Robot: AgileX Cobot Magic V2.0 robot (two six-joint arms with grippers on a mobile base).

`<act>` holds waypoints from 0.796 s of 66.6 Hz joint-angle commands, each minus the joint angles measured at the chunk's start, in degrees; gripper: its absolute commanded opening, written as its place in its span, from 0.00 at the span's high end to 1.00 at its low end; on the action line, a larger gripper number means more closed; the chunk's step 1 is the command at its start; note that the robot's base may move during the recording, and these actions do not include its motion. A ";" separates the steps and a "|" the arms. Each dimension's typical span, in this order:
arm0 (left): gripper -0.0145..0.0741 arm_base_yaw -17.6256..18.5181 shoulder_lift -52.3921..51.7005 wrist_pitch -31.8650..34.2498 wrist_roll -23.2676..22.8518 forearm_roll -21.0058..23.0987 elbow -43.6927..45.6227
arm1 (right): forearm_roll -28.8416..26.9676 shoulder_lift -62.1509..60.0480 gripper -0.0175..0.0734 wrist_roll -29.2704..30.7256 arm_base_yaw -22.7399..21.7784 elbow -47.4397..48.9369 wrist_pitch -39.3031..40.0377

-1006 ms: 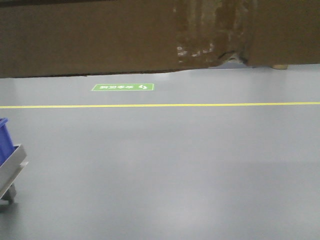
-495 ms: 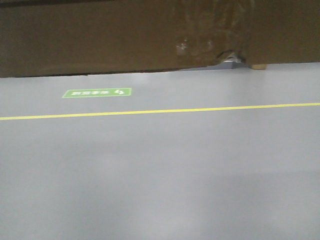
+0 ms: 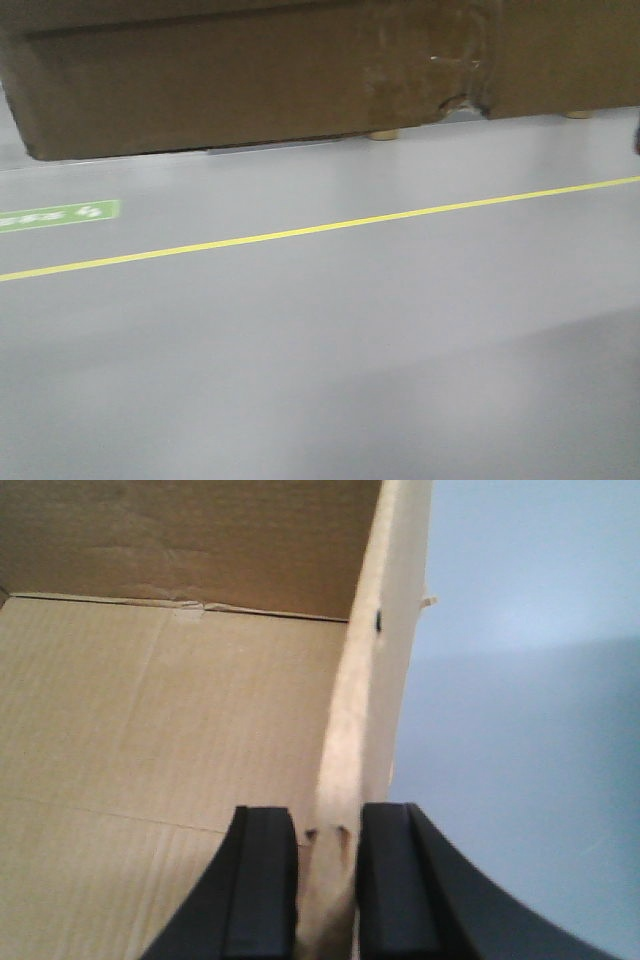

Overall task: Grab carton from right shelf to conveyor
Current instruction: 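Hold the carton with both grippers while the base drives to the conveyor, then carry the carton over the grey belt conveyor with both grippers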

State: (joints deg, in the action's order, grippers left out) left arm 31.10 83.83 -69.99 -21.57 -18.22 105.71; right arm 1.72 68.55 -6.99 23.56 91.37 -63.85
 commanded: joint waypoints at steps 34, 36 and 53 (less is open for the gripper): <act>0.86 0.57 -0.64 1.39 0.41 -5.05 0.16 | -0.97 -0.62 0.88 0.45 -0.17 0.45 8.92; 0.86 0.57 -0.64 1.39 0.41 -5.68 0.16 | -0.97 -0.62 0.88 0.45 -0.17 0.45 8.95; 0.86 0.57 -0.64 1.39 0.41 -10.22 0.16 | -0.97 -0.62 0.88 0.45 -0.17 0.45 8.95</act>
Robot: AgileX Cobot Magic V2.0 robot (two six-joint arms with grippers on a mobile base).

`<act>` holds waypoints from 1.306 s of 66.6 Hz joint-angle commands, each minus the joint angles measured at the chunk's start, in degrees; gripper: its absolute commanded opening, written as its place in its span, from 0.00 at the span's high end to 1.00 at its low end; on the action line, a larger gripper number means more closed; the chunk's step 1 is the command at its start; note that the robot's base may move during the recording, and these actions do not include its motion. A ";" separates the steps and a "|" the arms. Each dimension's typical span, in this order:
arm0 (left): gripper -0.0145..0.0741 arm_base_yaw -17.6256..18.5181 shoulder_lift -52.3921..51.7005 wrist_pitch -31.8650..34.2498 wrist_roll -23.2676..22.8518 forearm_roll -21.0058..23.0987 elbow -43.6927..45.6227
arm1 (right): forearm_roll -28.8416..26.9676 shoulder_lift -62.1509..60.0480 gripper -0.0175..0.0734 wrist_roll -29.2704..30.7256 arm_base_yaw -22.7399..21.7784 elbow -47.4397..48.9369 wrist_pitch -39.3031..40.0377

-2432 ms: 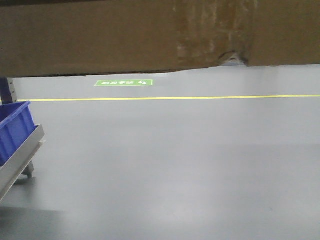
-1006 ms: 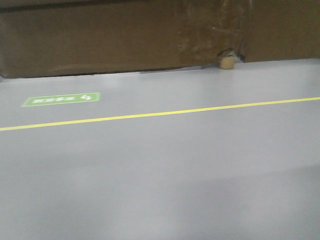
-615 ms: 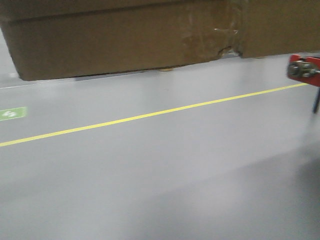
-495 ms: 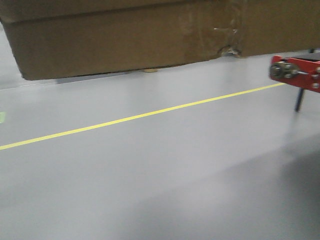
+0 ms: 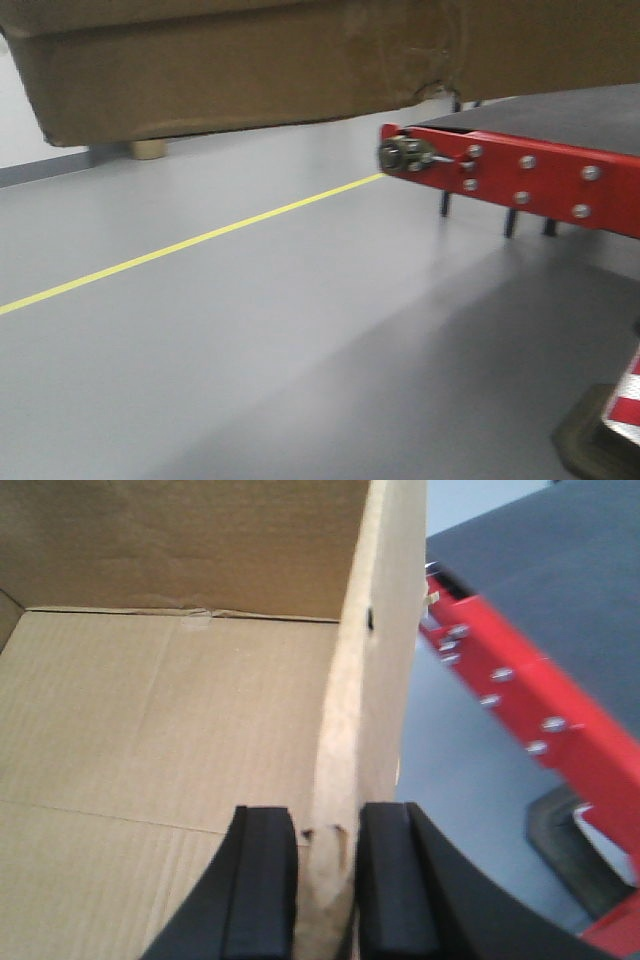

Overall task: Grab carton from right shelf to conveyor
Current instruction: 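Carry the carton over the grey belt conveyor with both grippers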

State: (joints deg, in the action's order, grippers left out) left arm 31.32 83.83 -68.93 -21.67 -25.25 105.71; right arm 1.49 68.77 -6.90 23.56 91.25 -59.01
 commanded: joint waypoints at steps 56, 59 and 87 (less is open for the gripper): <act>0.86 0.35 -0.64 0.33 0.51 -3.99 0.16 | -0.74 -0.84 0.88 0.36 -0.17 0.57 4.11; 0.86 0.35 -0.64 0.33 0.51 -3.99 0.16 | -0.74 -0.84 0.88 0.36 -0.17 0.57 4.11; 0.86 0.35 -0.64 0.33 0.51 -3.99 0.16 | -0.74 -0.84 0.88 0.36 -0.17 0.57 4.11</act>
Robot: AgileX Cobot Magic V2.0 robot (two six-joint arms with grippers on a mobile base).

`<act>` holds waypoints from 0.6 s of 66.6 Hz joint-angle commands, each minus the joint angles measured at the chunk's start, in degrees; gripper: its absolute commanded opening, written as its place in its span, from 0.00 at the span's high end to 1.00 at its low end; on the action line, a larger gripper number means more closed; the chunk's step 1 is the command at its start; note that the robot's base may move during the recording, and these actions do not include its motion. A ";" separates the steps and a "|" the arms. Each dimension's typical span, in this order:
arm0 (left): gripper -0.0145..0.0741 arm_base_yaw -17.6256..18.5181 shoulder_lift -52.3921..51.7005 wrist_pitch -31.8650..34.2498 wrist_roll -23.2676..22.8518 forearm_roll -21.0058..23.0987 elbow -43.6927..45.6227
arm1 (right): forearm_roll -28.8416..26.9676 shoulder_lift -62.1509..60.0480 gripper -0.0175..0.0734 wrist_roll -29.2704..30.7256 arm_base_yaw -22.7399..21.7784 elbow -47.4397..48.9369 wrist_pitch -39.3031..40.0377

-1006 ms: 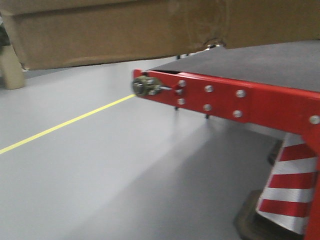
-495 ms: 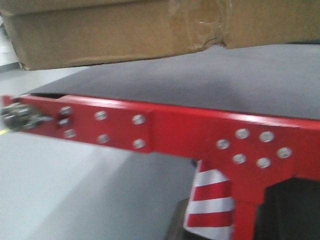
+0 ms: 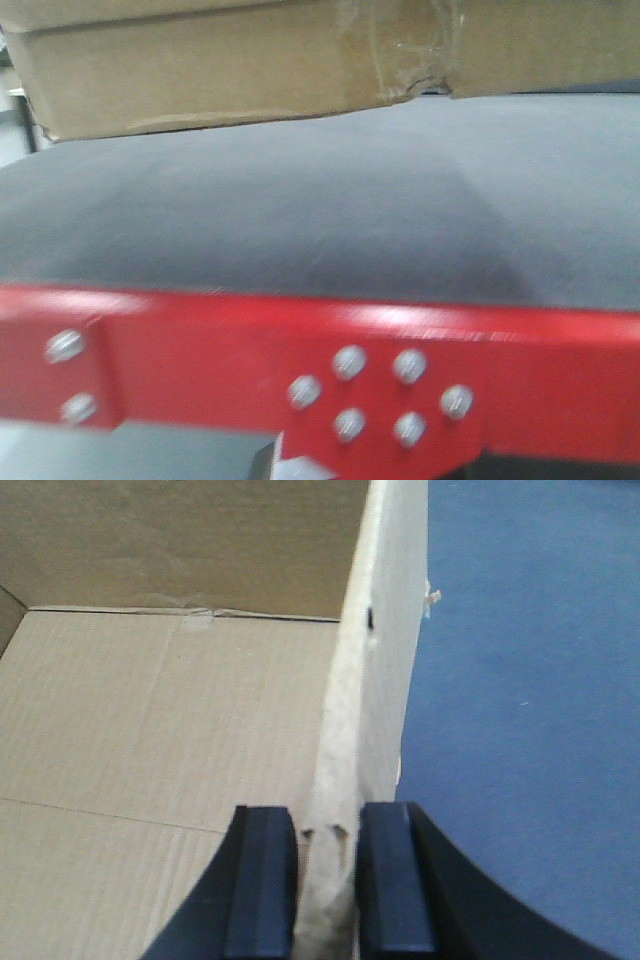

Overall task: Grab carton from right shelf to conveyor
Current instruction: 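Carry the carton over the grey belt conveyor with both grippers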

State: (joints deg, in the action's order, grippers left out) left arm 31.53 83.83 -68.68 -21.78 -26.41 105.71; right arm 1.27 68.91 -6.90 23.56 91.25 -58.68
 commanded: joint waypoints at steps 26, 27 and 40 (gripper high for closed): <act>0.86 0.14 -0.64 0.08 0.62 -3.57 0.16 | -0.52 -0.98 0.88 0.36 -0.17 0.57 3.77; 0.86 0.14 -0.64 0.08 0.62 -3.57 0.16 | -0.52 -0.98 0.88 0.36 -0.17 0.57 3.77; 0.86 0.14 -0.64 0.08 0.62 -3.57 0.16 | -0.52 -0.98 0.88 0.36 -0.17 0.57 3.77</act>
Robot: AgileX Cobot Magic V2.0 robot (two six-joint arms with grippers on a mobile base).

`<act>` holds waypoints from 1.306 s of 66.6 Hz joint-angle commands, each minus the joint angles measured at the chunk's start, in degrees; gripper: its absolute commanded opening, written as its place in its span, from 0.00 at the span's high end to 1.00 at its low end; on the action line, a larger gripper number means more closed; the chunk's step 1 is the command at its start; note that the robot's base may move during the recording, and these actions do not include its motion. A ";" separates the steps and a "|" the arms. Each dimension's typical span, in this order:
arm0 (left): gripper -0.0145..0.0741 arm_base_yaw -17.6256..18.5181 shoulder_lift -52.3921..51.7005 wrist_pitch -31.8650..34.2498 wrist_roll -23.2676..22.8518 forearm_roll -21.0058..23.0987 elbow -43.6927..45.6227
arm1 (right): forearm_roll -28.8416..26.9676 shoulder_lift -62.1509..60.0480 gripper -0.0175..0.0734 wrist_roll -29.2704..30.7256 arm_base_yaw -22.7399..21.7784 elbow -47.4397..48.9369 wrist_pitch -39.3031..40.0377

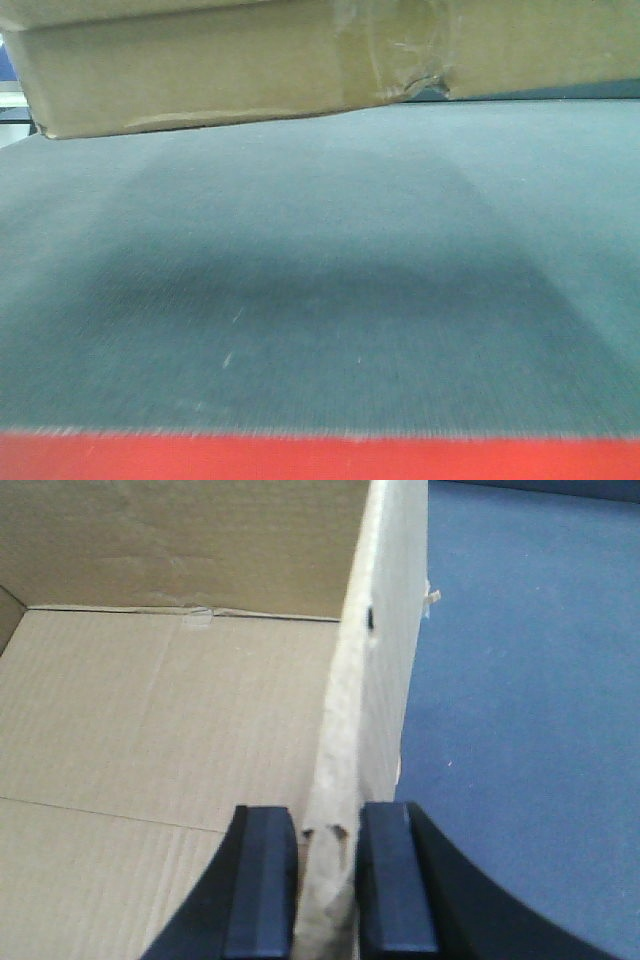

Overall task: Grab carton from right shelf to conveyor
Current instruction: 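Carry the carton over the grey belt conveyor with both grippers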

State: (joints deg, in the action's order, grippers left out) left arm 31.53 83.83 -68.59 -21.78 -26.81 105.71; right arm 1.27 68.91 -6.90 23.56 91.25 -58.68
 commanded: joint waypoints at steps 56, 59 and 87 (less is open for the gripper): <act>0.86 0.14 -0.64 -0.01 0.62 -3.17 0.16 | -0.52 -0.98 0.88 0.36 -0.17 0.57 3.77; 0.86 0.14 -0.64 -0.01 0.62 -3.17 0.16 | -0.52 -0.98 0.88 0.36 -0.17 0.57 3.77; 0.86 0.14 -0.64 0.13 0.62 -3.19 0.16 | -0.52 -0.98 0.88 0.36 -0.17 0.57 3.77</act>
State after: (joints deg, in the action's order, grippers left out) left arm 31.53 83.83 -68.59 -21.78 -26.90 105.71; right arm 1.21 68.91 -6.90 23.56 91.25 -58.64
